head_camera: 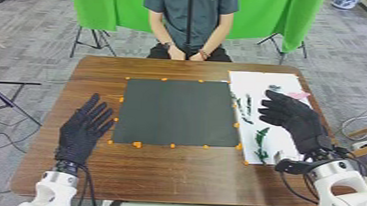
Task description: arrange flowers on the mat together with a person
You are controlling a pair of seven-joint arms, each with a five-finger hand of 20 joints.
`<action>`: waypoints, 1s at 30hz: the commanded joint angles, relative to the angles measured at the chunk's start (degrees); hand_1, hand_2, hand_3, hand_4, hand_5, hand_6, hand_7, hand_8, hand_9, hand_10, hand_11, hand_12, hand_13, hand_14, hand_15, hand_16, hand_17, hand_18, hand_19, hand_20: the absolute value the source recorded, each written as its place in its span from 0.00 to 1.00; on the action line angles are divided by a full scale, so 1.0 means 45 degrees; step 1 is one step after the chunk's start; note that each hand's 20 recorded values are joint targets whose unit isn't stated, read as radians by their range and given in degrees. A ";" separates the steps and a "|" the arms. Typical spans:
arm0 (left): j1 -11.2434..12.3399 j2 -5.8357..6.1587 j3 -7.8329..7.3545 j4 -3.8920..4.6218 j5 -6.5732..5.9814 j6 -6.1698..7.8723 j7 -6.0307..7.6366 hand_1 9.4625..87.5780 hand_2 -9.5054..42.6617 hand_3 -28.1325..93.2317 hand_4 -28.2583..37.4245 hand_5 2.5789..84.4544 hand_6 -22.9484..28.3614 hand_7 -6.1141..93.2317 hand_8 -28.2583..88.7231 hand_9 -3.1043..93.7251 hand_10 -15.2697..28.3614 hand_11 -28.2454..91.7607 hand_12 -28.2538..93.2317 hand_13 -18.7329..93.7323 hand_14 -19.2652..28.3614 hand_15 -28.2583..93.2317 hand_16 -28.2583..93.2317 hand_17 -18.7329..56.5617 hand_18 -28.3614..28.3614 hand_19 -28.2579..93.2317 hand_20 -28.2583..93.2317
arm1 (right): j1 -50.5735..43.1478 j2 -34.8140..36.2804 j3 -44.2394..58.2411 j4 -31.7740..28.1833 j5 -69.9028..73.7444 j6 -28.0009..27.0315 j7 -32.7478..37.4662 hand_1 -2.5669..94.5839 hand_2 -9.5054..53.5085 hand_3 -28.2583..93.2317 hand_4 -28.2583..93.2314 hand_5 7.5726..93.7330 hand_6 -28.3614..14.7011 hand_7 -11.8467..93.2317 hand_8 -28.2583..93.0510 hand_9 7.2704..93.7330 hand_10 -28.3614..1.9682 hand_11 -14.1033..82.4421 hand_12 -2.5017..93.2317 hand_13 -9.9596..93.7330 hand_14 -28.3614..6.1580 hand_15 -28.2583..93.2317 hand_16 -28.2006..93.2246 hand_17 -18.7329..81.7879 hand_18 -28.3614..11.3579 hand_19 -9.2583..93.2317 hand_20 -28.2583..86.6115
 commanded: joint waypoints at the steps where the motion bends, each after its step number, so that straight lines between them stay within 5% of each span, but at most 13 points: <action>1: -0.0134 -0.0067 0.0092 0.0075 0.0138 -0.0295 -0.0148 0.18 0.15 0.81 0.02 0.31 0.48 0.21 0.17 0.28 0.60 0.32 0.36 0.35 0.67 0.32 0.27 0.10 0.87 0.56 0.29 | -0.0135 -0.0045 0.0089 -0.0050 -0.0018 -0.0148 0.0071 0.12 0.30 0.88 0.02 0.36 0.50 0.23 0.17 0.38 0.40 0.26 0.25 0.42 0.39 0.41 0.43 0.26 0.13 0.54 0.48; 7: 0.0166 -0.0137 -0.0023 0.0059 0.0076 -0.0281 -0.0323 0.18 0.15 0.81 0.02 0.31 0.48 0.21 0.17 0.28 0.60 0.32 0.36 0.35 0.67 0.32 0.27 0.10 0.88 0.56 0.29 | -0.0266 -0.0061 0.0165 -0.0111 -0.0030 0.0107 -0.0075 0.12 0.30 0.88 0.02 0.36 0.50 0.23 0.17 0.37 0.41 0.26 0.25 0.42 0.39 0.41 0.43 0.26 0.13 0.54 0.48; 10: 0.0010 0.0097 -0.0103 0.0021 0.0200 -0.0190 -0.0028 0.18 0.15 0.81 0.02 0.32 0.48 0.21 0.17 0.28 0.59 0.32 0.36 0.35 0.67 0.32 0.27 0.10 0.88 0.56 0.29 | -0.0199 -0.0086 0.0027 -0.0082 -0.0047 0.0008 -0.0008 0.12 0.30 0.88 0.02 0.37 0.50 0.23 0.17 0.37 0.41 0.26 0.25 0.42 0.39 0.41 0.43 0.26 0.13 0.54 0.48; 13: 0.0056 -0.0054 -0.0023 0.0001 0.0086 -0.0153 0.0021 0.18 0.15 0.81 0.02 0.32 0.48 0.21 0.17 0.28 0.59 0.32 0.36 0.35 0.67 0.32 0.27 0.10 0.87 0.56 0.29 | -0.0069 0.0029 0.0117 -0.0086 -0.0116 -0.0210 0.0395 0.12 0.30 0.88 0.02 0.37 0.50 0.23 0.17 0.38 0.41 0.26 0.25 0.42 0.39 0.41 0.43 0.26 0.13 0.54 0.48; 16: 0.0349 0.0048 -0.0024 -0.0019 -0.0510 -0.0274 -0.0074 0.18 0.15 0.81 0.02 0.32 0.48 0.21 0.17 0.28 0.60 0.32 0.36 0.35 0.67 0.32 0.27 0.10 0.87 0.56 0.29 | -0.0144 -0.0171 -0.0079 -0.0130 -0.0235 0.0180 0.0209 0.13 0.27 0.89 0.03 0.36 0.50 0.23 0.17 0.37 0.41 0.26 0.25 0.42 0.39 0.41 0.43 0.26 0.13 0.54 0.48; 18: 0.0485 0.0043 0.0016 -0.0069 -0.0382 -0.0094 0.0003 0.18 0.14 0.81 0.02 0.32 0.48 0.21 0.17 0.28 0.59 0.32 0.36 0.35 0.67 0.32 0.27 0.10 0.87 0.56 0.29 | -0.0313 -0.0199 0.0089 -0.0215 -0.0332 -0.0028 0.0231 0.14 0.26 0.89 0.03 0.37 0.50 0.23 0.17 0.38 0.41 0.26 0.25 0.43 0.39 0.42 0.43 0.26 0.13 0.54 0.48; 22: 0.0284 -0.0023 -0.0087 -0.0087 -0.0158 -0.0298 -0.0008 0.18 0.14 0.81 0.02 0.32 0.48 0.20 0.17 0.28 0.59 0.32 0.36 0.35 0.67 0.32 0.27 0.10 0.87 0.56 0.29 | -0.0235 -0.0084 0.0161 -0.0187 -0.0206 0.0204 0.0292 0.14 0.26 0.89 0.03 0.37 0.51 0.23 0.16 0.38 0.41 0.27 0.25 0.44 0.39 0.42 0.43 0.26 0.13 0.54 0.48; 26: -0.0043 0.0082 -0.0184 -0.0003 -0.0199 -0.0292 -0.0211 0.18 0.14 0.81 0.02 0.32 0.48 0.21 0.17 0.28 0.59 0.32 0.36 0.35 0.67 0.32 0.27 0.10 0.87 0.56 0.29 | -0.0159 -0.0076 0.0023 -0.0150 -0.0183 0.0194 0.0270 0.14 0.26 0.89 0.02 0.37 0.51 0.23 0.16 0.39 0.41 0.27 0.25 0.45 0.38 0.43 0.42 0.27 0.13 0.54 0.48; 30: 0.0081 0.0085 -0.0273 -0.0086 -0.0123 -0.0292 -0.0075 0.19 0.14 0.81 0.02 0.32 0.48 0.20 0.17 0.28 0.59 0.32 0.36 0.35 0.67 0.32 0.27 0.10 0.88 0.56 0.29 | -0.0049 -0.0195 -0.0137 -0.0070 -0.0256 -0.0129 0.0308 0.14 0.26 0.89 0.02 0.37 0.51 0.23 0.17 0.40 0.41 0.27 0.25 0.45 0.38 0.43 0.42 0.27 0.13 0.54 0.48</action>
